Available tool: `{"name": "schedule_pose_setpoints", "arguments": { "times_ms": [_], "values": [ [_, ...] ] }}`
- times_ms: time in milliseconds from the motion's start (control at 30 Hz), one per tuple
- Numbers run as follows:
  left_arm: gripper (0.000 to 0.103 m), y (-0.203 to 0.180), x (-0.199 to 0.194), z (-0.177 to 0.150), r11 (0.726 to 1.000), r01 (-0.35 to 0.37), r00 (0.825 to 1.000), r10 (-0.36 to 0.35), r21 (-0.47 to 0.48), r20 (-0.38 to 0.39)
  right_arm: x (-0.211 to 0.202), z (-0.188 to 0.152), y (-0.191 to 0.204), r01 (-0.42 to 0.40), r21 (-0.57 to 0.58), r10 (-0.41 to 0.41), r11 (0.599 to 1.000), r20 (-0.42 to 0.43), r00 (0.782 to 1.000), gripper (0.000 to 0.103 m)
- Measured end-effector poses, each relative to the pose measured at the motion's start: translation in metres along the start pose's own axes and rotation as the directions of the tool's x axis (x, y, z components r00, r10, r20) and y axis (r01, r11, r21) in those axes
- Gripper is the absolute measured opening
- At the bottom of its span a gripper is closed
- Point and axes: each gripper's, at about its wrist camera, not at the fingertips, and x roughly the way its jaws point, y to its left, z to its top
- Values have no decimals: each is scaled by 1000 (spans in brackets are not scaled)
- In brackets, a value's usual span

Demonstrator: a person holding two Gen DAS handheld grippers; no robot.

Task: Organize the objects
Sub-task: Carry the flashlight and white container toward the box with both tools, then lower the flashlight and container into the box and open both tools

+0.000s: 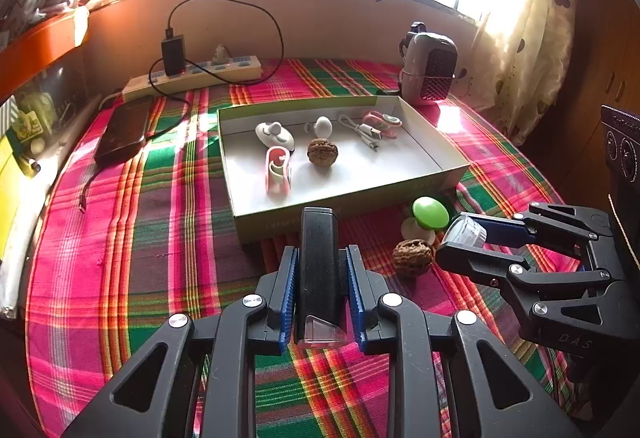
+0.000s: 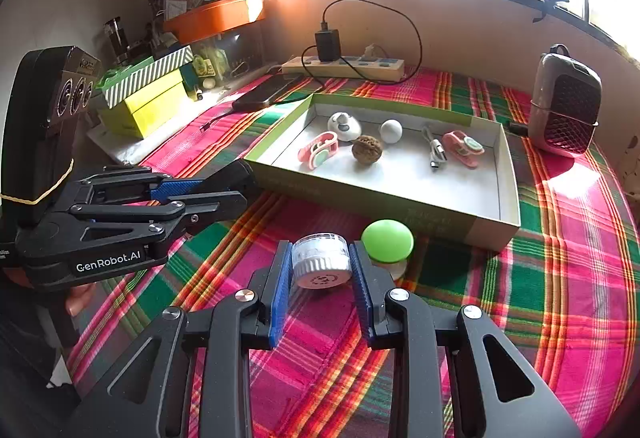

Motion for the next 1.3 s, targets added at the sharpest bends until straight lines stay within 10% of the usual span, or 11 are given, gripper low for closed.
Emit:
{"name": "schedule_pose_setpoints", "arguments": {
  "times_ms": [867,1300],
  "values": [
    [21,43,91,84,998,-30,999,29,-53,-21,45,64,-66,89,90,-90,992,9,996,30],
    [21,-3,77,68,998,-35,999,33,-54,-40,87,81,-76,85,74,-81,994,-56,995,30]
  ]
}}
